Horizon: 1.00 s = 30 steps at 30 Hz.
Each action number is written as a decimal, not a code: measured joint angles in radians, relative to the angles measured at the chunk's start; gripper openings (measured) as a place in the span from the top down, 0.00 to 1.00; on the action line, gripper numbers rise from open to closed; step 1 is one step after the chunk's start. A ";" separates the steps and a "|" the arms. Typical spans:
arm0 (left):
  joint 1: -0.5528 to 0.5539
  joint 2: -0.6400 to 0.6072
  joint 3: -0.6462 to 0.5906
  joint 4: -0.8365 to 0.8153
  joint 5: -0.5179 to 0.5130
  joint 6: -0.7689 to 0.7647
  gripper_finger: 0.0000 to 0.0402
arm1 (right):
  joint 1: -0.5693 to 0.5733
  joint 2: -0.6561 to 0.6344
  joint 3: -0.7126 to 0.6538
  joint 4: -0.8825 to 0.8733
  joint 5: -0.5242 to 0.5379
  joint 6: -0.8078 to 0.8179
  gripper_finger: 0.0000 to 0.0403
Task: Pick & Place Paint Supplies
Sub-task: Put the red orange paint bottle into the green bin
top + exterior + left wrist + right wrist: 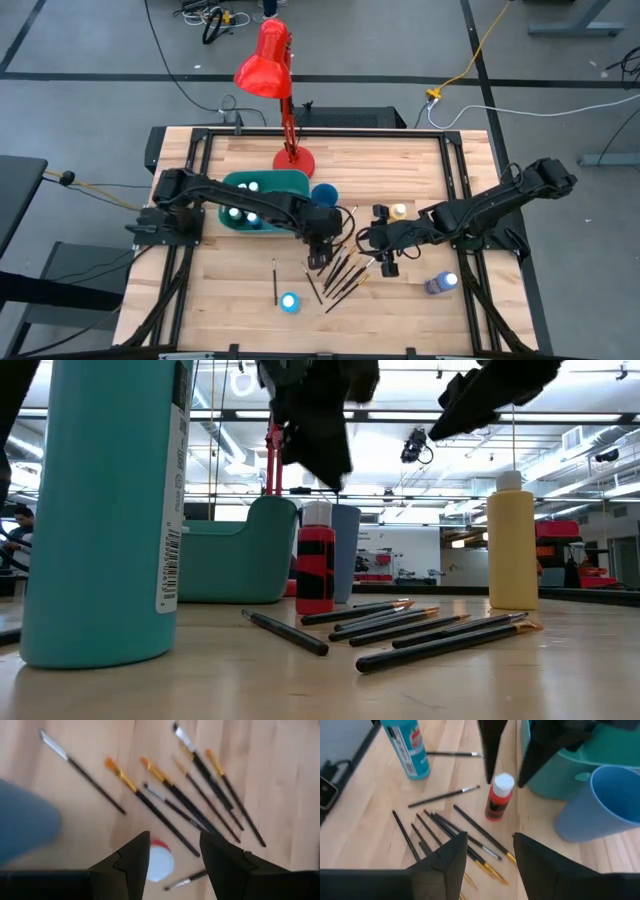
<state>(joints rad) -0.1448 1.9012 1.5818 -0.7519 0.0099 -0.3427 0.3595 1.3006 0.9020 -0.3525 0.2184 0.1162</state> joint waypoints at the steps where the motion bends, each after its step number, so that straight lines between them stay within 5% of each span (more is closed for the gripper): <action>1: 0.001 0.003 -0.001 -0.022 0.012 -0.029 0.54 | 0.000 0.000 0.000 -0.005 0.000 0.000 0.58; 30: 0.003 0.016 -0.027 -0.019 -0.028 -0.065 0.54 | 0.000 0.000 0.000 -0.002 -0.001 -0.028 0.58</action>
<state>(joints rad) -0.1413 1.9175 1.5543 -0.7708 -0.0184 -0.4082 0.3595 1.3006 0.9020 -0.3543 0.2175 0.0883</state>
